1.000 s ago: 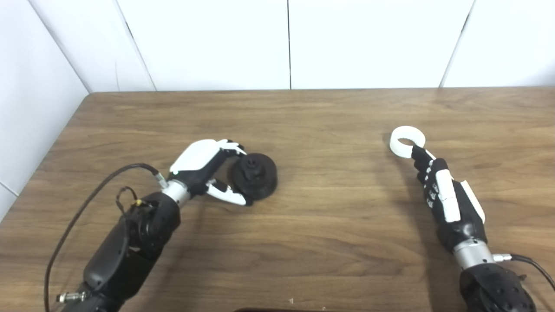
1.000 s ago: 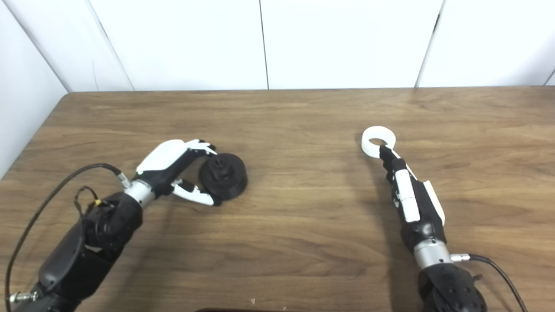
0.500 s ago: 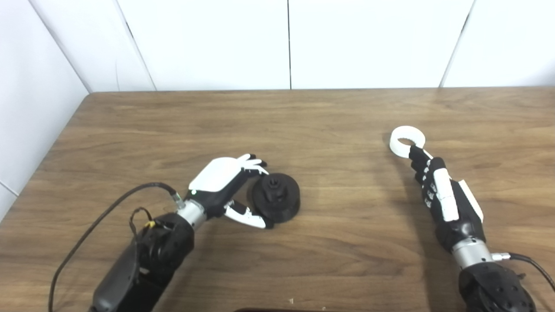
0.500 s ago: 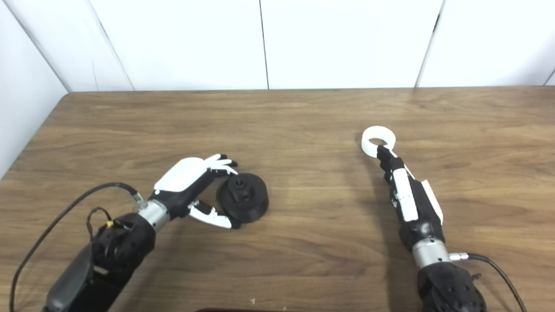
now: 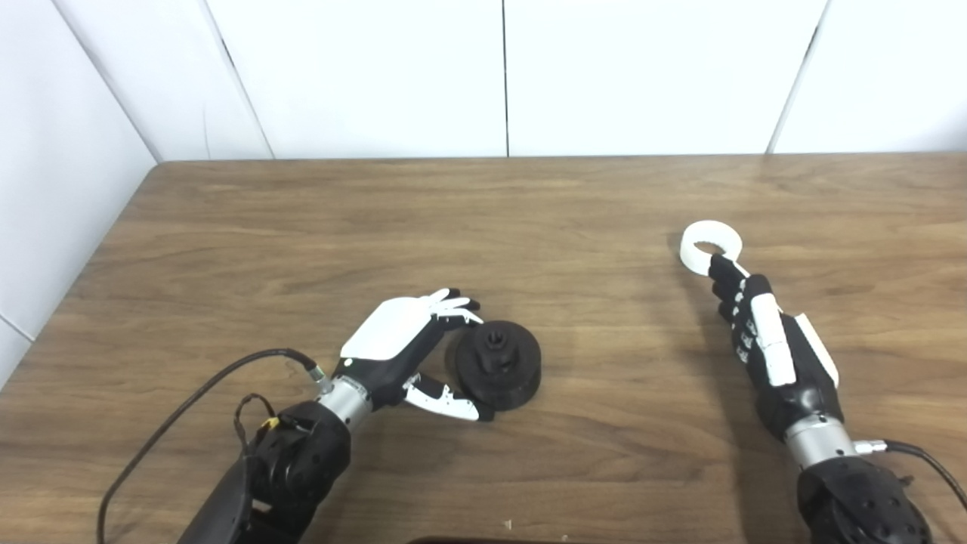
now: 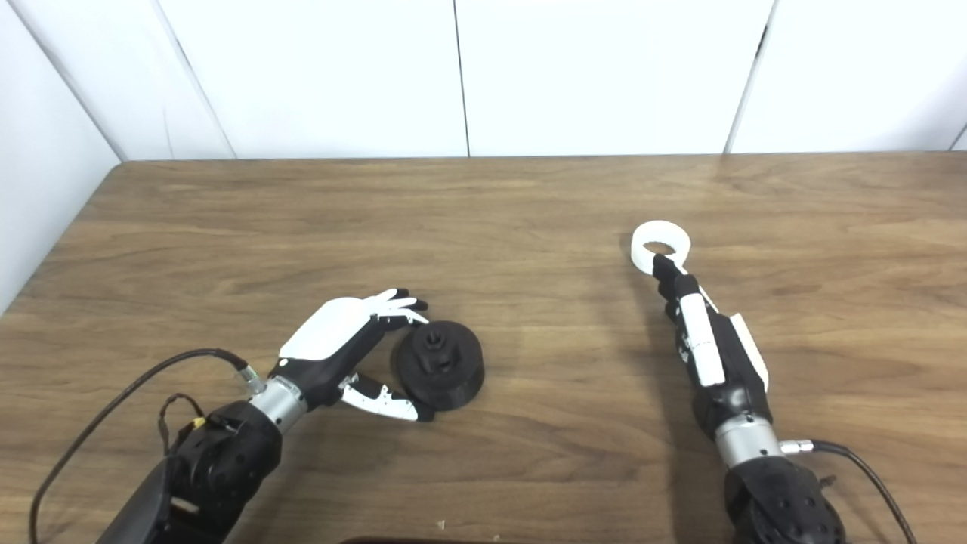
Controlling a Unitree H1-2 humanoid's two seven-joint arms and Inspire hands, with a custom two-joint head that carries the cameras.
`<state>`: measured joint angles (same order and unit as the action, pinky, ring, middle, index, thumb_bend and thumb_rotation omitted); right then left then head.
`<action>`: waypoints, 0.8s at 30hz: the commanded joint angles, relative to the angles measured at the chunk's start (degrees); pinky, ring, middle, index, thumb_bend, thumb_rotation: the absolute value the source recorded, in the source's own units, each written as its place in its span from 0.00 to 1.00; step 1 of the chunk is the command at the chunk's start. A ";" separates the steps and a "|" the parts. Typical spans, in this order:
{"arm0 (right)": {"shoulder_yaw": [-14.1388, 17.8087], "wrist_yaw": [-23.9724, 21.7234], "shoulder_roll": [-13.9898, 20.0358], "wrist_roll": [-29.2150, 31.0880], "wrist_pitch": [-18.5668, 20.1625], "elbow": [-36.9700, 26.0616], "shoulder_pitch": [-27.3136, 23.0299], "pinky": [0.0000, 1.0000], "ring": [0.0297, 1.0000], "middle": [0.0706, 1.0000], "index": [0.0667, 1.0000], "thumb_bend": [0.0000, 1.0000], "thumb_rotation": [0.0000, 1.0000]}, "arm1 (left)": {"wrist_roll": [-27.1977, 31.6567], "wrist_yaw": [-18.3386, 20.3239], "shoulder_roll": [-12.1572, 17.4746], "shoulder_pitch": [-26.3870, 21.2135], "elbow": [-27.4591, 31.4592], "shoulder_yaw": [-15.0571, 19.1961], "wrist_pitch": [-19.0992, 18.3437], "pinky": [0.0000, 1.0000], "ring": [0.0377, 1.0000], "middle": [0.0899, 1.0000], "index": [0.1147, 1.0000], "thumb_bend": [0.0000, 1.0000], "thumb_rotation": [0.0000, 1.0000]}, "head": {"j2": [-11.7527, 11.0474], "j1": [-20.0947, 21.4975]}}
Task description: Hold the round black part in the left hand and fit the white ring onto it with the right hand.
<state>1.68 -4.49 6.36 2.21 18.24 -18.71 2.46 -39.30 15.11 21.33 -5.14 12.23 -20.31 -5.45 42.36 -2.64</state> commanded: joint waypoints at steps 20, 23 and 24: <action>-1.90 1.45 4.95 -11.63 -0.02 -3.16 -4.71 0.89 0.93 0.92 0.89 0.60 0.97 | -0.49 0.59 0.04 0.66 0.26 -0.71 3.39 0.90 0.97 0.88 0.57 0.72 0.39 | 0.33 0.96; -3.73 1.91 7.68 -18.67 0.26 -1.57 -8.33 0.81 0.90 0.90 0.87 0.63 0.89 | -0.33 0.56 0.04 0.42 -0.29 -0.61 3.64 0.90 0.97 0.88 0.57 0.72 0.40 | 0.20 1.05; -4.24 1.80 8.65 -20.42 0.31 -0.64 -10.04 0.82 0.90 0.90 0.87 0.65 0.86 | -0.29 0.51 0.04 0.32 -0.50 -0.56 3.78 0.90 0.97 0.88 0.56 0.72 0.40 | 0.15 1.07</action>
<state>-1.80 -3.39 14.19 -15.29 19.89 -19.36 -3.05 -40.00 14.77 21.10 -4.49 12.41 -20.21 -3.17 42.54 -1.58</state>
